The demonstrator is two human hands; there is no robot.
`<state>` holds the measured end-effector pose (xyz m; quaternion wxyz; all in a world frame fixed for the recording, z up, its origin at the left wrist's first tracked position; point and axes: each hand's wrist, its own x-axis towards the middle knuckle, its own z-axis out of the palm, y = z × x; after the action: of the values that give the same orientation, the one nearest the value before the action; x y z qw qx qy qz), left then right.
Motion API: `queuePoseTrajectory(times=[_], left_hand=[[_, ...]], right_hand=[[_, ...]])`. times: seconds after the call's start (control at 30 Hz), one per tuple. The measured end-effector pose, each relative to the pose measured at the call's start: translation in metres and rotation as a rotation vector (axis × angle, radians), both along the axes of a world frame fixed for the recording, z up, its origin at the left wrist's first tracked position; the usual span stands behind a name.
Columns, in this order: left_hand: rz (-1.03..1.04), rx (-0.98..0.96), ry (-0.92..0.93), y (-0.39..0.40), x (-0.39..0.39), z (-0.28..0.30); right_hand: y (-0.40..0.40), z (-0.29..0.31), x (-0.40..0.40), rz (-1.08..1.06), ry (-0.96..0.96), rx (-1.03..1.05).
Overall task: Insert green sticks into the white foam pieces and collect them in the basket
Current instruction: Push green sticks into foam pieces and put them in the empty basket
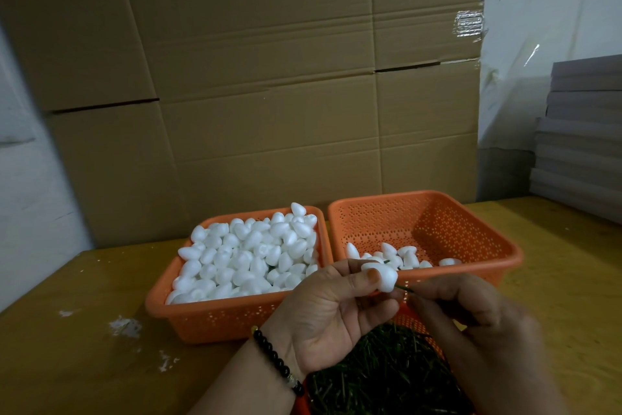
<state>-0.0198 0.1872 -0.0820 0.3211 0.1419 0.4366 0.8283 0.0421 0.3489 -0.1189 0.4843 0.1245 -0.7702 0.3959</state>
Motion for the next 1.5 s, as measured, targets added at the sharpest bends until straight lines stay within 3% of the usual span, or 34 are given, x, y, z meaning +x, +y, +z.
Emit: queuePoseTrajectory(times=[0.17, 0.47, 0.67, 0.93, 1.5], left_hand=[[0.003, 0.03, 0.001, -0.002, -0.002, 0.0], [0.01, 0.02, 0.017, -0.002, -0.004, -0.002], [0.018, 0.06, 0.022, -0.004, -0.005, -0.002], [-0.015, 0.045, 0.01, -0.002, -0.002, -0.005], [-0.035, 0.009, 0.006, -0.001, -0.004, -0.008]], right_hand=[[0.001, -0.005, 0.0, 0.113, -0.059, -0.169], [-0.002, 0.0, 0.002, 0.165, -0.095, -0.216], [0.0, 0.002, 0.001, -0.022, -0.115, 0.001], [0.0, -0.004, 0.0, -0.1, -0.112, -0.029], [-0.002, 0.008, 0.004, 0.072, -0.076, 0.018]])
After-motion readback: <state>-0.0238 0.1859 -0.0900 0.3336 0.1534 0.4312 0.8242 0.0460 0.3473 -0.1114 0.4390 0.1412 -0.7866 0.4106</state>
